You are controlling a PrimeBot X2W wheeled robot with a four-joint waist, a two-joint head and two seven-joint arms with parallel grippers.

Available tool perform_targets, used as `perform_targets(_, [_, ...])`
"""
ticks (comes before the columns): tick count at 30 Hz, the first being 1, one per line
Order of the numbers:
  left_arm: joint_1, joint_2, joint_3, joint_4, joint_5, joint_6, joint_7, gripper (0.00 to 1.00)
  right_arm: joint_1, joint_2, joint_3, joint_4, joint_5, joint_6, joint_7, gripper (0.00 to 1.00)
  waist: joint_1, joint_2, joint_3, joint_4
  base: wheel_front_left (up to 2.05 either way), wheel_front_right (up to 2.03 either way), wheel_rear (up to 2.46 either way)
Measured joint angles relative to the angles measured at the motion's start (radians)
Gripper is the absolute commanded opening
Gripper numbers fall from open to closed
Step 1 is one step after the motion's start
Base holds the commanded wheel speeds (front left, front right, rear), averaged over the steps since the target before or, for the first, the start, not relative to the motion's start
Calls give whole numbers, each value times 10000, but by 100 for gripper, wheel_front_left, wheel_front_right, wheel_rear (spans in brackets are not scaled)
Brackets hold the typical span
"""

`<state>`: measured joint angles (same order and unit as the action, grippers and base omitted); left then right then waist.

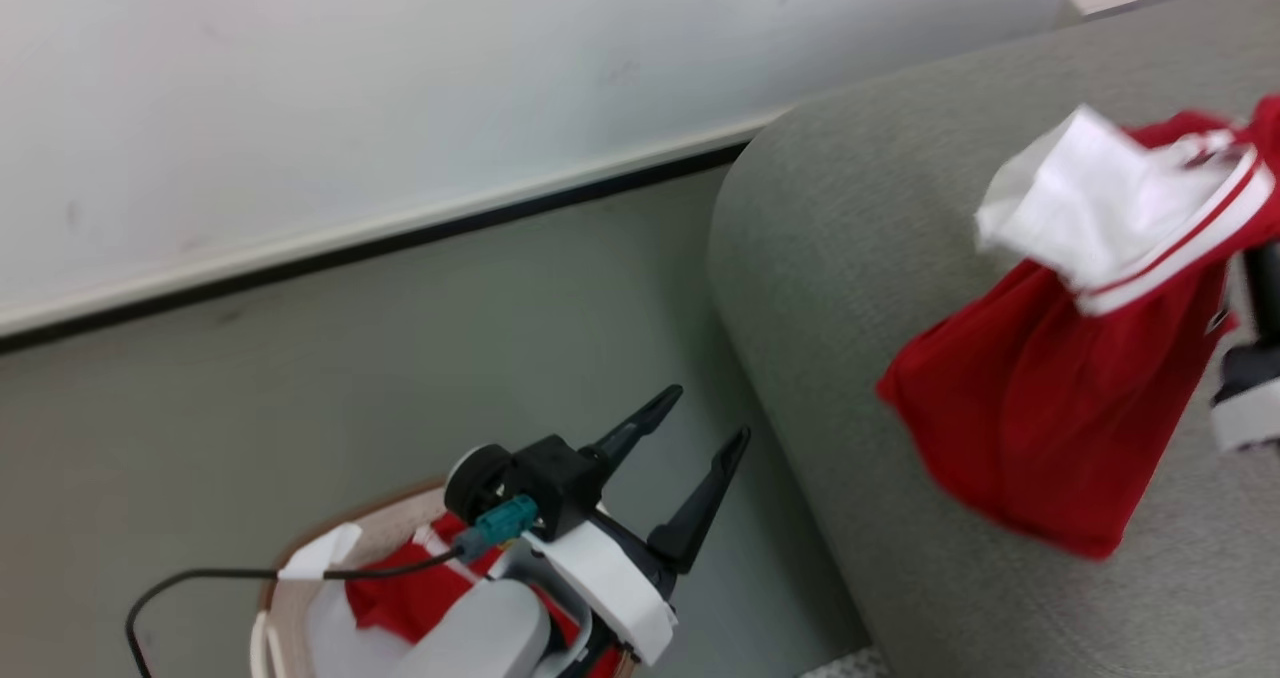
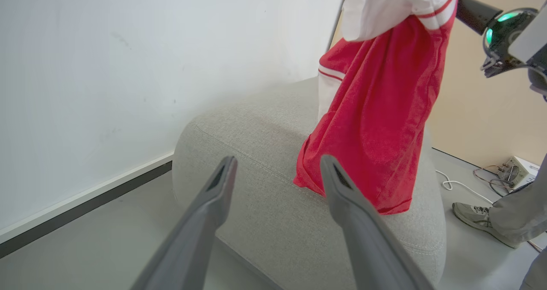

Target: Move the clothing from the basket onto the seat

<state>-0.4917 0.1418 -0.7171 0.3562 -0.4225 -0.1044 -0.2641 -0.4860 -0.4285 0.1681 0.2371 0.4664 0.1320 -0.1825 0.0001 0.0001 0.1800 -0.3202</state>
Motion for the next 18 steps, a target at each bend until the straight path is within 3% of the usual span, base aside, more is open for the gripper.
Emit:
perform_targets(8, [-628, 589, 104, -339, 240, -54, 38, 100, -2559, -1400, -192, 1325, 897, 0, 424, 0, 1, 0, 1294, 838, 0, 0, 0])
perform_targets(18, [-1360, 1076, 472, -853, 267, -35, 115, 100, -4997, -2483, -763, 3204, 784, 0, 686, 0, 1, -1, 2870, 1824, 0, 0, 0])
